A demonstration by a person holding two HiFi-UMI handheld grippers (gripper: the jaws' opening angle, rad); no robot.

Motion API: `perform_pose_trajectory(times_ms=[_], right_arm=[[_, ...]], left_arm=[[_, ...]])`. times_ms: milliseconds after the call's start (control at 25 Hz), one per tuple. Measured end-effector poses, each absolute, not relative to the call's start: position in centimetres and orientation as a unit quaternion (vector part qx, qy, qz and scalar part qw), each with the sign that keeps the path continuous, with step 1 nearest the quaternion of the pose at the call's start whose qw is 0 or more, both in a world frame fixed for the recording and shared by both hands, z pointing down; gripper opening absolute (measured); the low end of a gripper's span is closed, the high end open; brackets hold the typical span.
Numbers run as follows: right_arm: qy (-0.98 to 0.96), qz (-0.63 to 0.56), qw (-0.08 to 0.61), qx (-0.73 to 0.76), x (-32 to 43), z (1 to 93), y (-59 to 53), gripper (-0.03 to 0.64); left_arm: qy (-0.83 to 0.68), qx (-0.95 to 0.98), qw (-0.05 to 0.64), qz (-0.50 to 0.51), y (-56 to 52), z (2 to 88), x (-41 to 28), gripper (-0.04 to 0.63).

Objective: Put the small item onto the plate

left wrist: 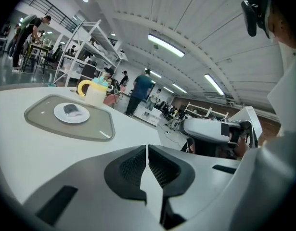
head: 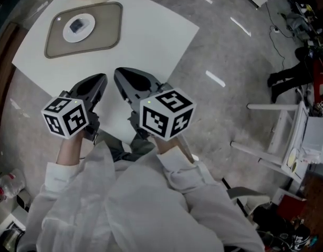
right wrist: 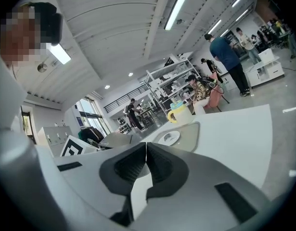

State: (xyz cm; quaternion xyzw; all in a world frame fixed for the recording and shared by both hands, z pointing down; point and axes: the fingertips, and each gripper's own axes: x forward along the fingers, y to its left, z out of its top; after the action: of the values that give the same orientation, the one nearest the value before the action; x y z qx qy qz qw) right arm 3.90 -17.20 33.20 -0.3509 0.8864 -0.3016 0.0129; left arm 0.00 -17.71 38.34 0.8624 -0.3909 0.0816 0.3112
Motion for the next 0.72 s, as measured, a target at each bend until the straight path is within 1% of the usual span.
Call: perform_pose_trajectory(times_ms=[320, 720], right_arm=[[0.894, -0.288, 0.007, -0.343, 5.7, 33.0, -12.9, 0.017], [0.885, -0.294, -0.011, -0.362, 7.3, 34.1, -10.4, 0.017]], left_arm=[[-0.394, 0.861, 0.314, 0.076, -13.1, 38.0, 2.5, 0.019], [-0.385, 0.859, 0.328, 0.07, -10.3, 37.5, 3.0, 0.018]])
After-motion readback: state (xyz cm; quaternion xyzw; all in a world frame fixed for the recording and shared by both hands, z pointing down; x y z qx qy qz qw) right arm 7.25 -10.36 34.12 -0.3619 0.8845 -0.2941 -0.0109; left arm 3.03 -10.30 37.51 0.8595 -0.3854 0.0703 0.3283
